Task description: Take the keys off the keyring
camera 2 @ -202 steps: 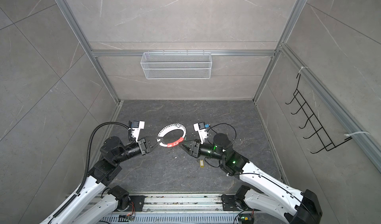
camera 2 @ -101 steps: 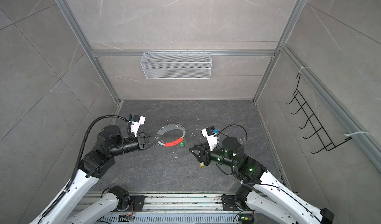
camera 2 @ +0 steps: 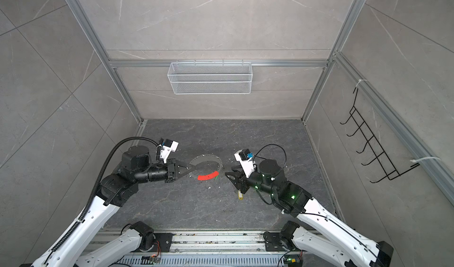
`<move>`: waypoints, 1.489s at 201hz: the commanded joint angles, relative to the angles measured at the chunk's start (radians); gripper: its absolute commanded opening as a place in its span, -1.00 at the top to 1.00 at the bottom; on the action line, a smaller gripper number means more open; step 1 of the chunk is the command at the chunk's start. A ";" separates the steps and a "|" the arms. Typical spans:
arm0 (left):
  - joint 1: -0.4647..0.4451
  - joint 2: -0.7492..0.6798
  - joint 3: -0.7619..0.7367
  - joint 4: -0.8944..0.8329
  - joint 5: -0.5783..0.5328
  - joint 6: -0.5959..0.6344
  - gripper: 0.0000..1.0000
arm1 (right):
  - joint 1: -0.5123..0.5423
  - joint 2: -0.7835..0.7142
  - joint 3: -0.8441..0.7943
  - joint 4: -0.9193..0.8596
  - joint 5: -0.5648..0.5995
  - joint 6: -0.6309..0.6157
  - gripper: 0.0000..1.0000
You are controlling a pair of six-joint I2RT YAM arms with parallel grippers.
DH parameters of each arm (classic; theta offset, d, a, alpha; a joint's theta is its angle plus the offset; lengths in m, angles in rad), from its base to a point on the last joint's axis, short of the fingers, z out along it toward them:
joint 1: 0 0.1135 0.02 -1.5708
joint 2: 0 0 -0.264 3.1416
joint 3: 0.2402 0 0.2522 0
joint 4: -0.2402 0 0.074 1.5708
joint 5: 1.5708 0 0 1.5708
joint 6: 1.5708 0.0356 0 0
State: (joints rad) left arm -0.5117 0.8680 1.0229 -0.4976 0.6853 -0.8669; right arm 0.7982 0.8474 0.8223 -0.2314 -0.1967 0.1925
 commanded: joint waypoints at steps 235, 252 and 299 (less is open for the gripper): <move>0.002 -0.011 0.025 0.059 0.063 -0.037 1.00 | 0.008 0.127 0.110 0.032 0.008 -0.134 0.50; 0.002 -0.011 0.023 0.059 0.064 -0.038 1.00 | 0.009 0.129 0.113 0.030 0.012 -0.139 0.54; 0.002 -0.014 0.021 0.058 0.065 -0.037 1.00 | 0.009 0.124 0.112 0.023 0.016 -0.142 0.67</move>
State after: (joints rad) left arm -0.5114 0.8680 1.0229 -0.4850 0.7139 -0.8982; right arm 0.7994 0.9741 0.9035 -0.2100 -0.1936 0.0654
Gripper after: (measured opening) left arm 0.065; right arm 0.168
